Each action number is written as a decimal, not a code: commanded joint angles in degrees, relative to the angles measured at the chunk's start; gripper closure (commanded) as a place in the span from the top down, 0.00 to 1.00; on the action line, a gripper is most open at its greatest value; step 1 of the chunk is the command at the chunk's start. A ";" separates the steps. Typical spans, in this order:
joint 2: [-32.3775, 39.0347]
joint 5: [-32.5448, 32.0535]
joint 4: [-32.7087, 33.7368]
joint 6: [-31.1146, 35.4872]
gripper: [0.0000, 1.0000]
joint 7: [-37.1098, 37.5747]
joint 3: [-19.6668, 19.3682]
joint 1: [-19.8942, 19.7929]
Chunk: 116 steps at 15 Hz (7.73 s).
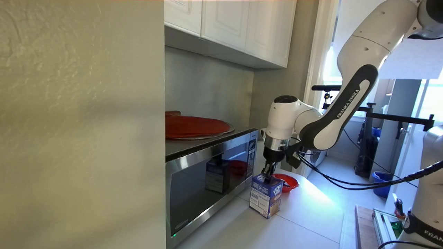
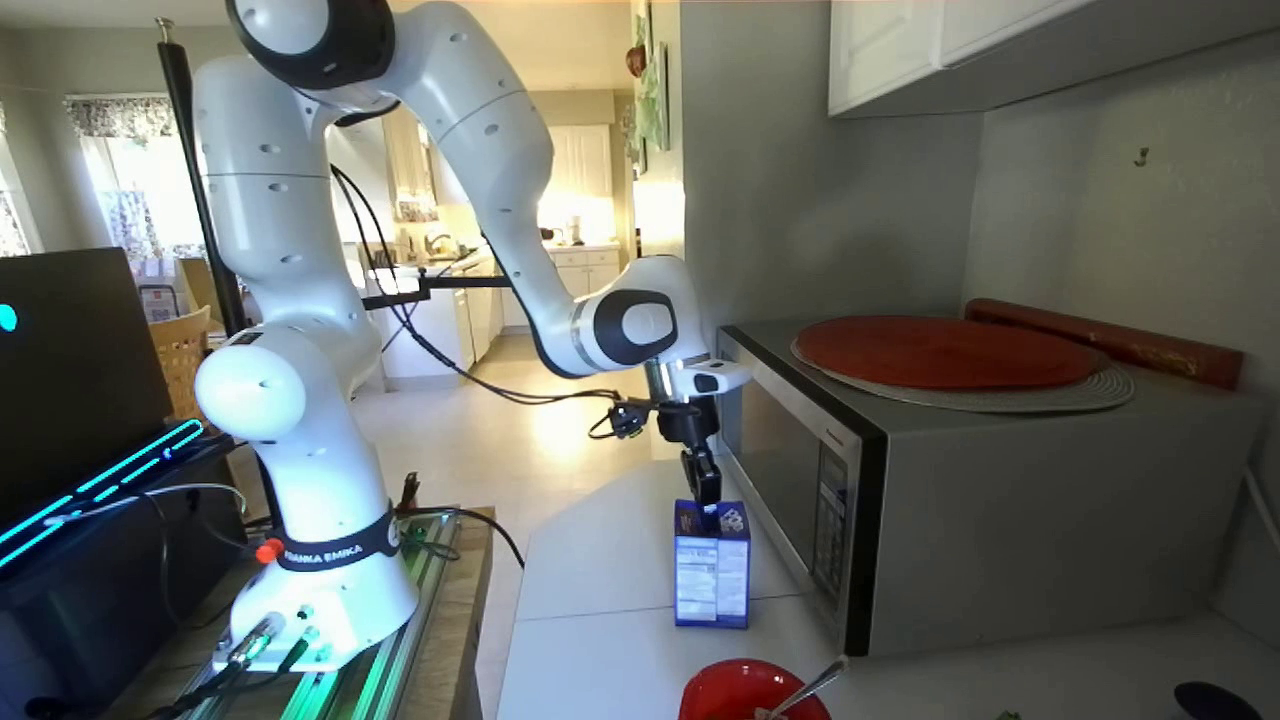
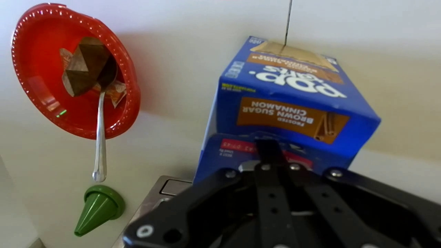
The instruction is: Close the blue box fully
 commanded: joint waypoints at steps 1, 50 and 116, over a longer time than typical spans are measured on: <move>1.33 -3.28 -0.95 1.82 0.00 2.90 -0.46 -0.27; -6.50 11.22 -7.42 4.35 0.00 -11.25 3.70 -3.12; -27.22 27.82 -0.46 -35.63 1.00 -27.27 2.90 1.19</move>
